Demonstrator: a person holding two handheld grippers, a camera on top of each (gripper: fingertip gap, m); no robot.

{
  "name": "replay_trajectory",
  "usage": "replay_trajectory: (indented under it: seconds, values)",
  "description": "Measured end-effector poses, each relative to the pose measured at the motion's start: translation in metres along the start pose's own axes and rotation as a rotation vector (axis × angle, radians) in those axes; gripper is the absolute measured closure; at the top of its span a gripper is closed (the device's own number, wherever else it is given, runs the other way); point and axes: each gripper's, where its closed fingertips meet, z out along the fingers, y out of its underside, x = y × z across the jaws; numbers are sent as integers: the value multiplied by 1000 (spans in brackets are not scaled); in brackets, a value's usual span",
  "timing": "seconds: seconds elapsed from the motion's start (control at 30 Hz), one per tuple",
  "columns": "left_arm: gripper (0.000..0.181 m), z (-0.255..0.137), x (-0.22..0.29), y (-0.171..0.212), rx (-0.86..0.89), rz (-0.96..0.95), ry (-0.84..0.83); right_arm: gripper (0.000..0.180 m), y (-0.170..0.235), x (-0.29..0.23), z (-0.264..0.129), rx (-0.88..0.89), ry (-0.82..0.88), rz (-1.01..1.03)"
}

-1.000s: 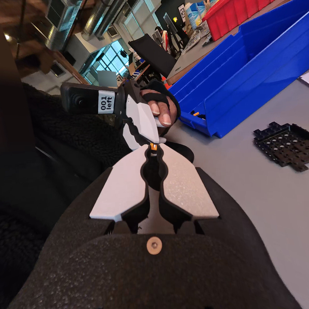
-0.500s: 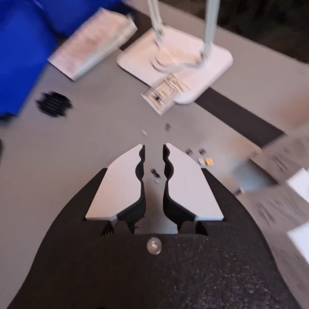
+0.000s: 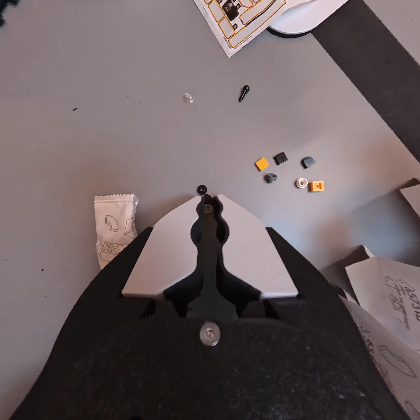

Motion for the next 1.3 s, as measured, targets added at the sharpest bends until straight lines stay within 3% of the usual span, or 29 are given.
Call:
replay_trajectory:
  seconds: [0.17,0.33,0.53,0.7,0.93,1.13,1.23,1.3]
  values:
    - [156,-14,37,-39,215,127,96,173,-15,-25,-4,73,-100,-16]
    - [153,-24,114,-70,433,326,293,173,-81,-121,-35,317,-397,-125]
    - [155,-22,183,-75,556,532,362,173,-122,-236,-59,495,-785,-120]
    - [156,-15,206,-73,556,615,352,173,-128,-279,-61,492,-984,-34]
    - [174,-19,205,-76,597,643,316,174,-127,-284,-62,477,-1042,14]
    - [175,-18,204,-73,578,652,315,173,-126,-283,-60,464,-1066,34]
    - [175,-17,195,-73,559,634,293,165,-132,-261,-64,512,-998,33]
    - [175,-18,176,-76,544,598,238,163,-133,-222,-61,518,-796,-12]
